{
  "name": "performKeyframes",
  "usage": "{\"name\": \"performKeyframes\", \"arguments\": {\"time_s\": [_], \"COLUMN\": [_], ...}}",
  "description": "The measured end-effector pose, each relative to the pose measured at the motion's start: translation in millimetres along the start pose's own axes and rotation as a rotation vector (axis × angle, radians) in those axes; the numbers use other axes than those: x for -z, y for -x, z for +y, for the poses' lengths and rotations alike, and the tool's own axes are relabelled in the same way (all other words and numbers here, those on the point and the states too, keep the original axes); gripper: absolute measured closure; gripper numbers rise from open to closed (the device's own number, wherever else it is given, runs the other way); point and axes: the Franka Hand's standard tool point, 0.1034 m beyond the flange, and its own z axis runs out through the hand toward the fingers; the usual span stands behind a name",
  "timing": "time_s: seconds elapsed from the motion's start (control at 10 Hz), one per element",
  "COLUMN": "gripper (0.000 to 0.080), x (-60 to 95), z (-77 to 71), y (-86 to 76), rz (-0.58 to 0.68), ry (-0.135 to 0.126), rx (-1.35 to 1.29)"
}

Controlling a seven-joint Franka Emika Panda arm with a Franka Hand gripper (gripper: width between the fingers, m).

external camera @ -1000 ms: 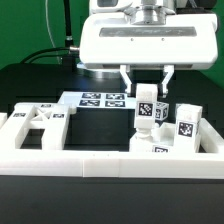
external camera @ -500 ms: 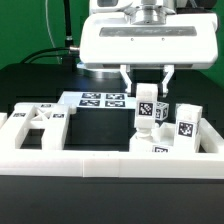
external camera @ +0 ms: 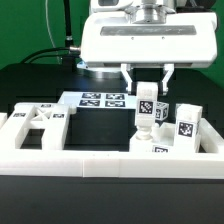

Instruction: Assemble chair

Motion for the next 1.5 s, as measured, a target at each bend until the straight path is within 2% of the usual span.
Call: {"name": "performKeyframes", "arguments": {"time_s": [0.3, 0.6, 1.1, 1.2, 1.3, 1.4, 1.5], "gripper": [0.0512, 0.0512, 0.0507, 0.0303, 0.0303, 0.0183, 0.016], "x": [-2.3, -9.5, -11.4, -11.3, -8.9, -4.6, -0.9], "z": [2.0, -1.6, -2.4, -2.6, -4.3, -5.0, -4.5], "y": [0.6, 8.2, 7.4, 7.3, 4.5, -0.2, -4.3], "rz": [-0.002, -0.012, 0.015, 0.014, 0.003, -0.002, -0.004], "ry": [0.003, 0.004, 0.006, 0.006, 0.001, -0.003, -0.006], "rx": [0.008, 0.016, 0.023, 0.023, 0.021, 0.019, 0.017]}}
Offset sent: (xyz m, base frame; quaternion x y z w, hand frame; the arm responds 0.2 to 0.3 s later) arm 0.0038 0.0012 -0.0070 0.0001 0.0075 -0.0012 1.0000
